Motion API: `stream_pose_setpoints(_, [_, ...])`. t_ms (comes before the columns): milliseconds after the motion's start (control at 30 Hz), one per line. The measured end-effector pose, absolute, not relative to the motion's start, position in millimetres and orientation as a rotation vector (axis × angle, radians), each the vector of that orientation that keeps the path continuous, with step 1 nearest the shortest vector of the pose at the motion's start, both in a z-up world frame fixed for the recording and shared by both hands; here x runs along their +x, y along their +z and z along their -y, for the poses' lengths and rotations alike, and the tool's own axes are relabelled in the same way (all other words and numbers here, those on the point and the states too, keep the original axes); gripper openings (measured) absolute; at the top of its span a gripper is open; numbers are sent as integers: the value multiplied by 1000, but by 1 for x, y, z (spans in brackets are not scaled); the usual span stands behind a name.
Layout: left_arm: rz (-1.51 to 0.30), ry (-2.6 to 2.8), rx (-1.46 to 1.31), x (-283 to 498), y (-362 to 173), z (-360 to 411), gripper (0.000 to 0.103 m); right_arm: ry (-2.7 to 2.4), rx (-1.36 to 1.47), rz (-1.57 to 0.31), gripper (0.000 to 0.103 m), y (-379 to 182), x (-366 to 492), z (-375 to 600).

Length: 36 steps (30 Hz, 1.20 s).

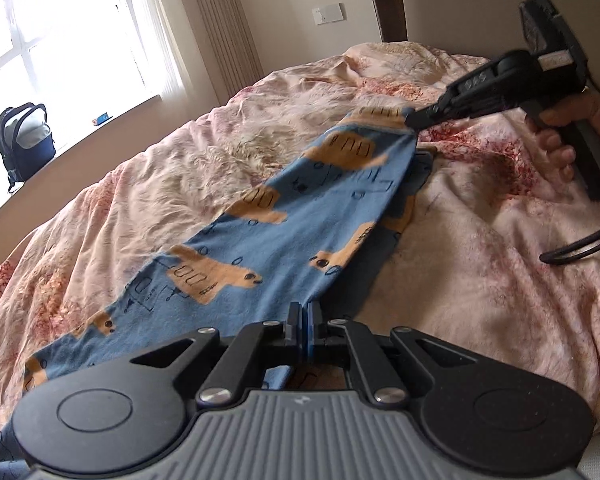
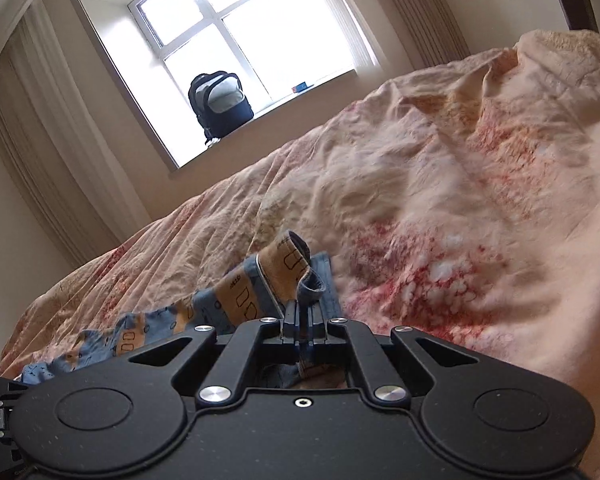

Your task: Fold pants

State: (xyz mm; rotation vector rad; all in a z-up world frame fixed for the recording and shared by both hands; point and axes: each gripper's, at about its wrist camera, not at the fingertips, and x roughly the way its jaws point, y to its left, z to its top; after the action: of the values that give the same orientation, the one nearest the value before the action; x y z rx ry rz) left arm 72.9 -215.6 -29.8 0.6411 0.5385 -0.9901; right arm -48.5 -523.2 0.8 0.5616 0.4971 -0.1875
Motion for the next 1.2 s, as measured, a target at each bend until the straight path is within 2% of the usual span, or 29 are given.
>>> stream_pose_setpoints(400, [-600, -1039, 672, 75, -39, 217, 3, -218, 578, -554, 2, -4, -64, 518])
stream_pose_setpoints(467, [-625, -1032, 667, 80, -43, 218, 9, -224, 580, -593, 3, -12, -59, 519])
stream_pose_setpoints(500, [-641, -1036, 648, 84, -42, 217, 23, -229, 593, -604, 4, -16, -58, 520])
stream_pose_setpoints(533, [-655, -1034, 628, 88, -39, 216, 33, -229, 593, -596, 7, -17, -60, 520])
stream_pose_setpoints(567, [-659, -1033, 608, 92, -34, 214, 55, -232, 570, -585, 10, -14, -61, 519])
stream_pose_setpoints(600, [-652, -1038, 584, 97, -27, 213, 65, -238, 525, -575, 20, -9, -63, 516])
stream_pose_setpoints(667, [-635, -1049, 541, 109, -12, 213, 71, -246, 452, -563, 28, -3, -67, 513])
stream_pose_setpoints(733, [-623, -1040, 507, 124, 3, 223, 80, -254, 434, -553, 43, 0, -70, 514])
stream_pose_setpoints(767, [-615, -1031, 490, 133, 10, 232, 86, -261, 438, -544, 48, 0, -71, 515])
stream_pose_setpoints(800, [-608, -1029, 468, 142, 15, 243, 87, -262, 448, -534, 55, -1, -72, 516])
stream_pose_setpoints(967, [-654, -1078, 412, 182, 16, 313, 87, -234, 473, -507, 72, -6, -70, 516])
stream_pose_setpoints(1200, [-857, -1158, 287, 211, -19, 396, 90, -166, 439, -521, 101, -16, -64, 511])
